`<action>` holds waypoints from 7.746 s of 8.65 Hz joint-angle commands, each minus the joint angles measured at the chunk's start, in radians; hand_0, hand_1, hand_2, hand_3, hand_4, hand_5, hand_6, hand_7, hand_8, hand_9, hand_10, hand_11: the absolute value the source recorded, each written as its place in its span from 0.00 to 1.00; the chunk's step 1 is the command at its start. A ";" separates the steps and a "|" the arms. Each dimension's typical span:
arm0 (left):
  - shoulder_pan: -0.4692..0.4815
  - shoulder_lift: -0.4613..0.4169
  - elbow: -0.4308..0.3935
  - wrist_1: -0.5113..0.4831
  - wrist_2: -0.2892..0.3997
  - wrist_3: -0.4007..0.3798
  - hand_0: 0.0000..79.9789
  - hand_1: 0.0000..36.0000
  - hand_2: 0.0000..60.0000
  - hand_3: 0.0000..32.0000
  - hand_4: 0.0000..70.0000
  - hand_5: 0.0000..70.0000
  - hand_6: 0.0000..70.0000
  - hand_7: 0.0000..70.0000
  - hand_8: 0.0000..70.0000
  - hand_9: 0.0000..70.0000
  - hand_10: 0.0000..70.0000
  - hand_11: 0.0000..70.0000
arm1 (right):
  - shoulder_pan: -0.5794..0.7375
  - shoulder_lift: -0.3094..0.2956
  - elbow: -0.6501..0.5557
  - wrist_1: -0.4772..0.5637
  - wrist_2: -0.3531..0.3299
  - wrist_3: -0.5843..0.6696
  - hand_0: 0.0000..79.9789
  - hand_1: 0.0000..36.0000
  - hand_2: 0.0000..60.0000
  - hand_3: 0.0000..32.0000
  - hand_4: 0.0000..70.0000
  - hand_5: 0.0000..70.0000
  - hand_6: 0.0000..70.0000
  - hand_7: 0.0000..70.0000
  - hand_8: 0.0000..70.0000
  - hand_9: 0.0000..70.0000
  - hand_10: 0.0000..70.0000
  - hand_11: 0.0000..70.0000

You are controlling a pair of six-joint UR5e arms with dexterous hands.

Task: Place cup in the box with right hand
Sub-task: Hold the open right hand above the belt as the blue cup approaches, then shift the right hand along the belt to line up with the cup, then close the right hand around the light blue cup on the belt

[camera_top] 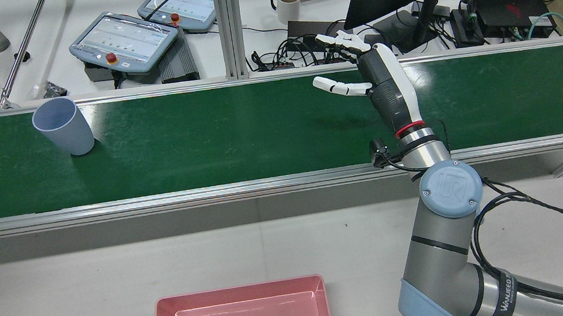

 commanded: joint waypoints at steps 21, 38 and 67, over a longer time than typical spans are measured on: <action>0.001 -0.001 0.000 0.000 0.000 0.000 0.00 0.00 0.00 0.00 0.00 0.00 0.00 0.00 0.00 0.00 0.00 0.00 | 0.079 -0.079 0.108 -0.285 -0.224 0.262 0.57 0.54 0.51 0.15 0.00 0.06 0.08 0.41 0.03 0.13 0.04 0.07; 0.001 0.000 0.000 0.000 0.000 0.000 0.00 0.00 0.00 0.00 0.00 0.00 0.00 0.00 0.00 0.00 0.00 0.00 | 0.082 0.011 -0.059 -0.114 -0.265 0.048 0.57 0.00 0.00 0.14 0.21 0.04 0.10 0.52 0.05 0.18 0.06 0.09; 0.001 0.000 0.000 0.000 0.000 0.000 0.00 0.00 0.00 0.00 0.00 0.00 0.00 0.00 0.00 0.00 0.00 0.00 | 0.061 -0.028 0.067 -0.084 -0.230 0.003 0.61 0.97 1.00 0.00 0.45 0.13 0.38 1.00 0.38 0.71 0.19 0.30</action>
